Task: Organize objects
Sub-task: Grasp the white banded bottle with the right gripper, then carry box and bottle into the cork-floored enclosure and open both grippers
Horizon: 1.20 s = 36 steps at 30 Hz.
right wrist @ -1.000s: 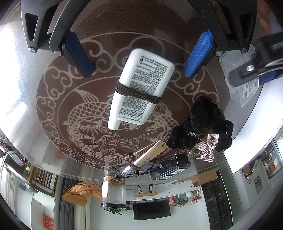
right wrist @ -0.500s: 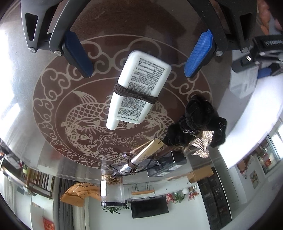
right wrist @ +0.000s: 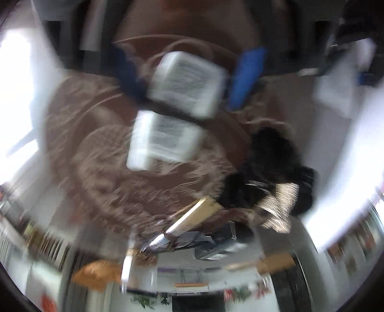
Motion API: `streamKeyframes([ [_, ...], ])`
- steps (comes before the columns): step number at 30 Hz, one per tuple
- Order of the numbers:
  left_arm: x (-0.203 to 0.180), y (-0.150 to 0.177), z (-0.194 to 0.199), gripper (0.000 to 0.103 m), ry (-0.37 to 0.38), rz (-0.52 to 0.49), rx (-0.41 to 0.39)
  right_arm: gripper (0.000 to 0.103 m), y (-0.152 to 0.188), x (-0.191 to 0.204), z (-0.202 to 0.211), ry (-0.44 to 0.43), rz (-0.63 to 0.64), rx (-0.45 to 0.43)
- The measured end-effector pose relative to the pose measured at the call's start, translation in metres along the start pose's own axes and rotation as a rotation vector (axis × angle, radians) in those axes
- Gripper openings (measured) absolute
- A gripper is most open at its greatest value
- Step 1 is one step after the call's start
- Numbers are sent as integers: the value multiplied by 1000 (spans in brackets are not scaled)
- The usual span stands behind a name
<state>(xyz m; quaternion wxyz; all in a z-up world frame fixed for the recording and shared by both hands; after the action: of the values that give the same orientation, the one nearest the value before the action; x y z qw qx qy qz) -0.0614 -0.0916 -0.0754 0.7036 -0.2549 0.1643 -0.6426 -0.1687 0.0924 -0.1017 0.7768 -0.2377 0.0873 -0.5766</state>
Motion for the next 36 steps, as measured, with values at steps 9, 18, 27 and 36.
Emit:
streamKeyframes([
  [9,-6,1,39,62,89,-10,-70,53,40,-30,51,-178,-160,-42],
  [18,36,-32,107,62,143,78,-183,53,29,8,119,-348,-158,-157],
  [27,180,-42,127,62,-62,233,-189,53,-9,170,154,-574,102,-166],
  [36,291,-14,95,63,-255,346,-56,54,-25,328,115,-650,339,-89],
])
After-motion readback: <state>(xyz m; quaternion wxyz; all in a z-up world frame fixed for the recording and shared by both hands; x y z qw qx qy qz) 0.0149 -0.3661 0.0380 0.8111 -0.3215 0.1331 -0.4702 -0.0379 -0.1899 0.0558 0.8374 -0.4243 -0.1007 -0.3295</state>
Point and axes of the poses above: each gripper's, at about its wrist camera, not at the fingertips, and z roughly against the way its jaws point, x to its left, y to its underside, the point moved 3 cm from there along -z, roughly the way its jaws point, and after that the axes turned 10 degrees about -y, right-handed, at the moved point
